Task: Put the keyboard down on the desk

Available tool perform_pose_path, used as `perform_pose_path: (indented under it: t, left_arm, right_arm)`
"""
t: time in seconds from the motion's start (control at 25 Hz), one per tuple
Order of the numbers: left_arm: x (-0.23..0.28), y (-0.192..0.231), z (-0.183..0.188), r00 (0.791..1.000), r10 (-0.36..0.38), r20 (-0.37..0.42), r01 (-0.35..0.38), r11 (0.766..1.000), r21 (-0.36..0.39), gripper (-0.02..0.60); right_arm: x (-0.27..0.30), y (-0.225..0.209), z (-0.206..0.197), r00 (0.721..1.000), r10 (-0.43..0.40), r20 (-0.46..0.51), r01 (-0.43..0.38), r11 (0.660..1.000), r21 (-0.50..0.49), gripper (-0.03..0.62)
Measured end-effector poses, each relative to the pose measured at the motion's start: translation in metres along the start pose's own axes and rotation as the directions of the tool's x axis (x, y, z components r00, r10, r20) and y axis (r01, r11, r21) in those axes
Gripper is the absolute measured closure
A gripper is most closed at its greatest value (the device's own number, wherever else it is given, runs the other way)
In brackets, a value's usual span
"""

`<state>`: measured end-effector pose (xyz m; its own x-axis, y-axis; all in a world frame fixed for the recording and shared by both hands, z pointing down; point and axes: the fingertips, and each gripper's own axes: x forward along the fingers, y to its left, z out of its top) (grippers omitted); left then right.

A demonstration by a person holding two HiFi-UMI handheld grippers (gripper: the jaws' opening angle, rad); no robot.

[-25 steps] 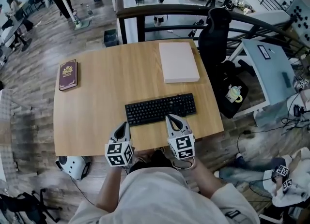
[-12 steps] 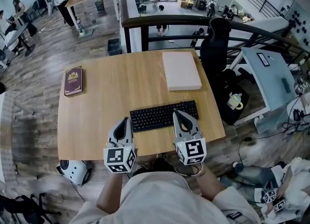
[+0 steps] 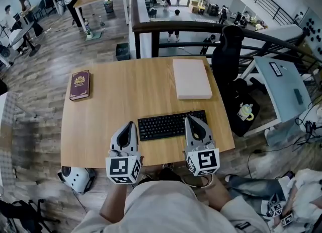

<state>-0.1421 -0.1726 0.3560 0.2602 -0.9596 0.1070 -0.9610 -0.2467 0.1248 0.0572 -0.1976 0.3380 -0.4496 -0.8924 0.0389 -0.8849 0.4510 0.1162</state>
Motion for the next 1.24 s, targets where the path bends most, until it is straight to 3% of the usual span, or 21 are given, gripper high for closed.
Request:
perform_pose_path:
  t: [0.56, 1.24]
  left_arm:
    - [-0.002, 0.004, 0.023, 0.999, 0.014, 0.051, -0.015, 1.000, 0.018, 0.571]
    - [0.005, -0.002, 0.020, 0.999, 0.004, 0.040, -0.005, 1.000, 0.029, 0.571]
  right_arm:
    - [-0.002, -0.017, 0.022, 0.998, -0.033, 0.053, 0.035, 0.999, -0.022, 0.591]
    - [0.000, -0.026, 0.021, 0.998, -0.045, 0.048, 0.046, 0.999, -0.024, 0.591]
